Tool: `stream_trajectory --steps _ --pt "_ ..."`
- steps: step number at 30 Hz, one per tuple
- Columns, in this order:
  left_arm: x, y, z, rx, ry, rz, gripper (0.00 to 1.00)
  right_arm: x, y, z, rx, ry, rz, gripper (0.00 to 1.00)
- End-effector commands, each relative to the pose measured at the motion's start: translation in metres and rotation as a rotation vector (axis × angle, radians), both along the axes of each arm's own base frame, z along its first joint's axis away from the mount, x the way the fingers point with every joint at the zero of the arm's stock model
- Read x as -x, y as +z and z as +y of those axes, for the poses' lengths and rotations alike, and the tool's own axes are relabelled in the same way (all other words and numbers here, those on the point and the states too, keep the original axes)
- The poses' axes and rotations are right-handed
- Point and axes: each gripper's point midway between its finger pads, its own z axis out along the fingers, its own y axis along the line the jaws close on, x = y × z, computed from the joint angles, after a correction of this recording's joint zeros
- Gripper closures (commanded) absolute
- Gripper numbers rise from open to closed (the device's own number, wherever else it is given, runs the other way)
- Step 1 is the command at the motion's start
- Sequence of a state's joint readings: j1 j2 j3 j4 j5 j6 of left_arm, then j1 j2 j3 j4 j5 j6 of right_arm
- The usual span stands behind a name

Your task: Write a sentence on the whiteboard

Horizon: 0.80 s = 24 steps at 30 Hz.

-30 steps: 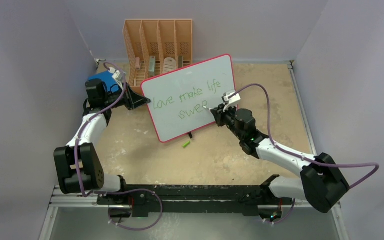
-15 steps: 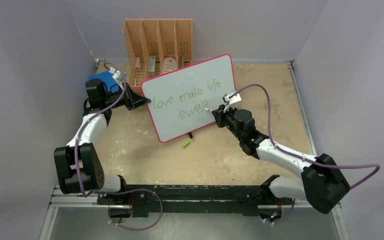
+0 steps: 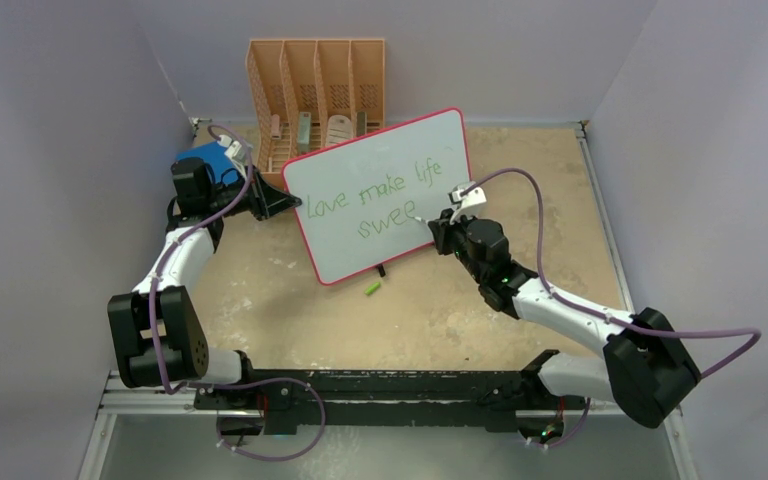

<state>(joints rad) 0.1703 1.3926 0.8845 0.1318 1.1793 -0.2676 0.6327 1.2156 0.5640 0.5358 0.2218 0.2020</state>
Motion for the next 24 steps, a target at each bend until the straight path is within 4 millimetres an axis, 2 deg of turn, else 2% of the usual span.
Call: stream_trajectory --steps 1,6,12,14,24 --pt "-0.005 0.021 0.002 -0.044 0.005 -0.130 1.00 -0.007 -0.011 -0.024 0.047 -0.120 0.013 1.00" --pt "-0.005 0.021 0.002 -0.044 0.005 -0.128 1.00 -0.009 -0.003 -0.025 0.030 -0.134 -0.010 1.00" --pt "-0.006 0.020 0.003 -0.046 0.009 -0.127 1.00 0.001 0.032 -0.021 -0.051 -0.078 -0.101 1.00" --pt "-0.006 0.021 0.003 -0.046 0.009 -0.129 1.00 0.002 0.038 -0.021 -0.060 -0.075 -0.116 1.00" --pt "-0.006 0.021 0.003 -0.046 0.010 -0.128 1.00 -0.004 0.046 -0.018 -0.086 -0.059 -0.146 1.00"
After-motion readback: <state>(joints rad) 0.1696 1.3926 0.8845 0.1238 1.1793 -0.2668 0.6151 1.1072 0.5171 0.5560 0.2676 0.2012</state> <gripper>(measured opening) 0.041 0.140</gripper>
